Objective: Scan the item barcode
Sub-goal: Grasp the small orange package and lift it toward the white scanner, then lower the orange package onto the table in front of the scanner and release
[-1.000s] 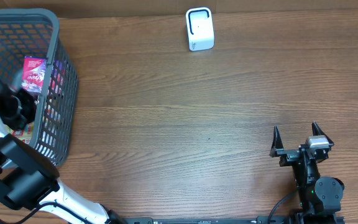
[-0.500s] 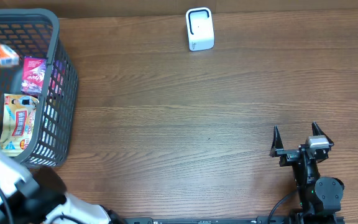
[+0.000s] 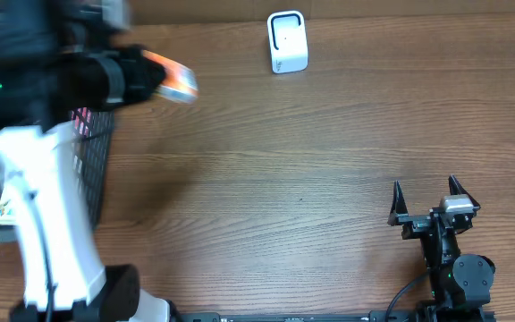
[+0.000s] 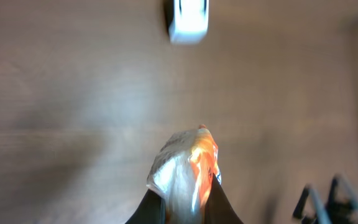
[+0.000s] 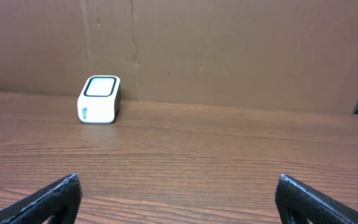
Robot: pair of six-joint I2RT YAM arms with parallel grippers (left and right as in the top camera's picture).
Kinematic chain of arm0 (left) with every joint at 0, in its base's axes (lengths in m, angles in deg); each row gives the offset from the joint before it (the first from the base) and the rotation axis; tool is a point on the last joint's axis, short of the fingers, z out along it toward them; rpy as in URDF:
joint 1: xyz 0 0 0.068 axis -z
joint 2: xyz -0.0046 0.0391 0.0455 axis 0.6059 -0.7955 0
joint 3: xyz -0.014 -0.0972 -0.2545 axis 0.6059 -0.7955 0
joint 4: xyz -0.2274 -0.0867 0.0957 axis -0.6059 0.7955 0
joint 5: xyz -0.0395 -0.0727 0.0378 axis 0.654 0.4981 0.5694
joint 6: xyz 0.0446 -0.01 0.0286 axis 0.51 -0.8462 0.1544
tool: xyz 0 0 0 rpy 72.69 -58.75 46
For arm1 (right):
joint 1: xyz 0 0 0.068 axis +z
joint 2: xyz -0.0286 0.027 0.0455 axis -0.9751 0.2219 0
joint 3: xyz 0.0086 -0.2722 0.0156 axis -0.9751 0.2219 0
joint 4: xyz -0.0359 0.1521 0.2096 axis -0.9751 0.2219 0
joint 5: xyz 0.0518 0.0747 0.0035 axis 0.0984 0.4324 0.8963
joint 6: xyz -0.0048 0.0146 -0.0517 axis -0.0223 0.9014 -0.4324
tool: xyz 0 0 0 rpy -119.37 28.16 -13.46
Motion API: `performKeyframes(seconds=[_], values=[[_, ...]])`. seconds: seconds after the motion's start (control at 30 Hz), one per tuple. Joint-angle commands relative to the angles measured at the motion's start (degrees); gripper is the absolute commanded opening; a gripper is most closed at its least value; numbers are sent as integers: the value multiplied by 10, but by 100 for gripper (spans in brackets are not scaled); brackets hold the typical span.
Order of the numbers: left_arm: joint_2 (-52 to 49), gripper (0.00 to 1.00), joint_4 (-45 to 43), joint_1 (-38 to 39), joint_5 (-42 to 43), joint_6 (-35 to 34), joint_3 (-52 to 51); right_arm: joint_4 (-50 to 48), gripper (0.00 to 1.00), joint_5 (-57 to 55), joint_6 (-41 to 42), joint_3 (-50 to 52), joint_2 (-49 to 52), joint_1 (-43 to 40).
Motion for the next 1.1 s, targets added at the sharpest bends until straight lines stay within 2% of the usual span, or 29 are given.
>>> performKeyframes(seconds=[0.0, 0.1, 0.27, 0.57, 0.6, 0.63, 0.73, 0.8, 1.07], values=[[-46, 4, 3, 93, -111, 7, -71, -4, 100, -2, 0, 6, -6, 3], [-91, 4, 0, 149, -190, -39, -118, -4, 100, -2, 0, 6, -6, 3], [-171, 4, -27, 206, -249, -63, -159, -4, 100, -2, 0, 6, -6, 3], [-283, 4, -24, 245, -388, -118, -159, -4, 100, -2, 0, 6, -6, 3], [-287, 22, -20, 247, -425, -131, -159, -4, 100, -2, 0, 6, -6, 3], [-287, 30, -20, 248, -432, -132, -159, -4, 100, -2, 0, 6, -6, 3], [-287, 41, -26, 249, -424, -142, -158, -4, 100, -2, 0, 6, -6, 3], [-287, 55, -37, 249, -395, -142, -158, -4, 100, -2, 0, 6, -6, 3], [-285, 56, 2, 244, -368, -139, -89, -4, 100, -2, 0, 6, -6, 3]])
